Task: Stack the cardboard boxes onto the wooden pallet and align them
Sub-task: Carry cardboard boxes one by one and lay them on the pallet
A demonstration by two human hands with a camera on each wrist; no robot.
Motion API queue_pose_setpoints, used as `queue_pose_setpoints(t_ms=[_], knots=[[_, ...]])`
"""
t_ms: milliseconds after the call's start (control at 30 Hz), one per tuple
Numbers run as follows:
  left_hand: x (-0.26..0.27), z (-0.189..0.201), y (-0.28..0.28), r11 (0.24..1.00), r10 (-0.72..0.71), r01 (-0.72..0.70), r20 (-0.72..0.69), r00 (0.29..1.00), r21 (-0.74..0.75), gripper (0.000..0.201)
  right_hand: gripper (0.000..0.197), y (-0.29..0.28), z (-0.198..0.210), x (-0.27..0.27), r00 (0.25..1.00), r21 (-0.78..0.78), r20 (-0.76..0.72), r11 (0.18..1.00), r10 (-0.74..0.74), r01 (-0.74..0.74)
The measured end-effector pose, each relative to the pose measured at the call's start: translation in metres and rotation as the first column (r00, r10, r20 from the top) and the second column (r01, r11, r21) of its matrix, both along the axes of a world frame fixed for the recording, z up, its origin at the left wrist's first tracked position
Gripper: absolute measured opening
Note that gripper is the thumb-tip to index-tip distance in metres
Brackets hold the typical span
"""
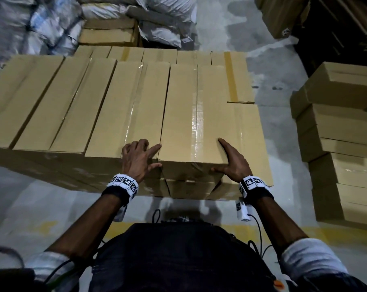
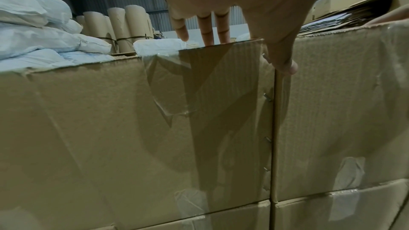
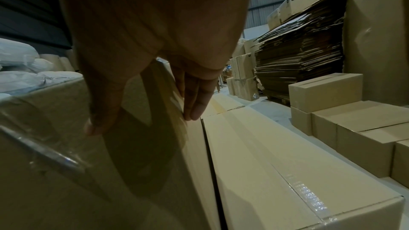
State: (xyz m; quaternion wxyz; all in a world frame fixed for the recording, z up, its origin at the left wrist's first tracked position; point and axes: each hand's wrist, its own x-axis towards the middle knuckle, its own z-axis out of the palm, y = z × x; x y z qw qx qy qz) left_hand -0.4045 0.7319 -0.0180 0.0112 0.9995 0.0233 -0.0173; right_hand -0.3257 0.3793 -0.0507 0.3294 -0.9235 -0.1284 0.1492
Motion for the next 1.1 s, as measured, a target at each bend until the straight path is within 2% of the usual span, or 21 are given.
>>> queue_pose_setpoints(t_ms=[300, 533, 700, 867, 933, 1000, 1100], knots=[[-0.006, 0.0, 0.004, 0.999, -0.045, 0.045, -0.008, 0.999, -0.003, 0.068, 0.112, -0.003, -0.001, -0.002, 1.0, -0.008, 0.017, 1.0, 0.02, -0.019], [-0.006, 0.001, 0.001, 0.994, -0.032, 0.025, -0.073, 0.997, -0.106, 0.069, 0.106, -0.008, 0.0, -0.006, 1.0, -0.003, 0.026, 1.0, 0.004, -0.004], [-0.011, 0.008, -0.005, 0.969, -0.002, -0.011, -0.055, 0.998, -0.245, 0.069, 0.101, -0.008, 0.0, -0.014, 1.0, 0.017, 0.023, 1.0, -0.019, 0.018], [-0.009, 0.022, -0.037, 0.888, -0.002, 0.0, -0.003, 1.0, -0.46, 0.061, 0.092, -0.01, 0.009, -0.035, 0.998, 0.037, -0.019, 0.998, -0.054, 0.055], [-0.009, 0.029, -0.054, 0.832, -0.049, 0.047, 0.012, 0.999, -0.553, 0.056, 0.087, -0.013, 0.013, -0.05, 0.996, 0.067, -0.046, 0.994, -0.081, 0.084], [-0.01, 0.028, -0.072, 0.787, -0.16, 0.157, 0.048, 0.986, -0.597, 0.054, 0.083, -0.016, 0.019, -0.065, 0.99, 0.076, -0.064, 0.988, -0.129, 0.133], [-0.013, 0.023, -0.103, 0.77, -0.294, 0.238, 0.001, 0.956, -0.591, 0.052, 0.079, -0.029, 0.025, -0.09, 0.974, 0.069, -0.099, 0.975, -0.206, 0.213]])
